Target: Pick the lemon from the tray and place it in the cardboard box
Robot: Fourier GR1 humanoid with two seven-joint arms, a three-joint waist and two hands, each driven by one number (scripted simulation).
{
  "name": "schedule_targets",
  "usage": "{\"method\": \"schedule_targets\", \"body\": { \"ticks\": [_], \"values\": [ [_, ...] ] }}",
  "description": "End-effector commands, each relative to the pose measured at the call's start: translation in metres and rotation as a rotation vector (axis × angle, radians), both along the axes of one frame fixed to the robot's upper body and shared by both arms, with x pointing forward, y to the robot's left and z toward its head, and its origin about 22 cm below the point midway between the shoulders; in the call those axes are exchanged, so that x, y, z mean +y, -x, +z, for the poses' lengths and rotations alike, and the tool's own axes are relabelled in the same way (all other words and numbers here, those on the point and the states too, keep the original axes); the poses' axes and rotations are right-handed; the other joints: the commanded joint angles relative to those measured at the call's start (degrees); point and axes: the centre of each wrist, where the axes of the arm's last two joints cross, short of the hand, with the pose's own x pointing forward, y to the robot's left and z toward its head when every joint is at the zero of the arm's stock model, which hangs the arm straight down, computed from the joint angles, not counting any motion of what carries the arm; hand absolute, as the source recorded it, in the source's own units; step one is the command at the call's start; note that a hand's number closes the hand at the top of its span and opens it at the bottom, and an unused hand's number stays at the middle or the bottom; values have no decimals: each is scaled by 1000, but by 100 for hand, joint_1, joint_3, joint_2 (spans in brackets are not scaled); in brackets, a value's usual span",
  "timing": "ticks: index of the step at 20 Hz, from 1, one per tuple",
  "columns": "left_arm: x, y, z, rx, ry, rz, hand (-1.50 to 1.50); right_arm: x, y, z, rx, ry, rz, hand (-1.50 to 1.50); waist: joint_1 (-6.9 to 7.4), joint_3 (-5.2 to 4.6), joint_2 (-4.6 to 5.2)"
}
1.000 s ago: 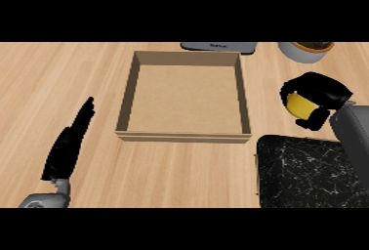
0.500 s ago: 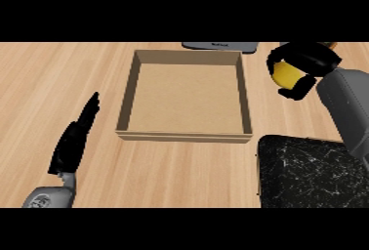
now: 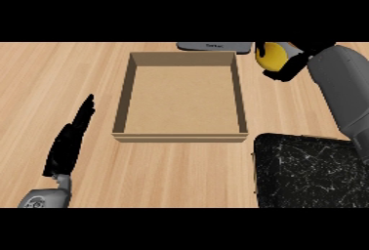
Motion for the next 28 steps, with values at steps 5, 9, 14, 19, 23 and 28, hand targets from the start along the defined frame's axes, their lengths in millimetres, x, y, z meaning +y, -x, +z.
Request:
{"method": "schedule_targets", "body": {
  "ticks": [5,9,14,19,23,28],
  "values": [
    [12,5,1,-3,-21,36,0,35,-13,41,101,-183,288,150,-143,-10,-75],
    [8,10,-11,20,-12,34,0,81,-16,53,115,-172,299,150,-192,-17,-80],
    [14,7,-1,10,-6,41,0,148,-12,62,121,-106,311,150,-265,-20,-112],
    [1,14,-1,7,-17,27,0,185,-4,44,155,-62,284,150,-178,-19,-78],
    [24,13,-7,21,6,43,0,198,4,9,181,16,307,150,-284,-21,-94],
    [3,-12,19,3,-5,38,0,222,11,2,170,93,261,150,-134,-22,-81]
  ]
}}
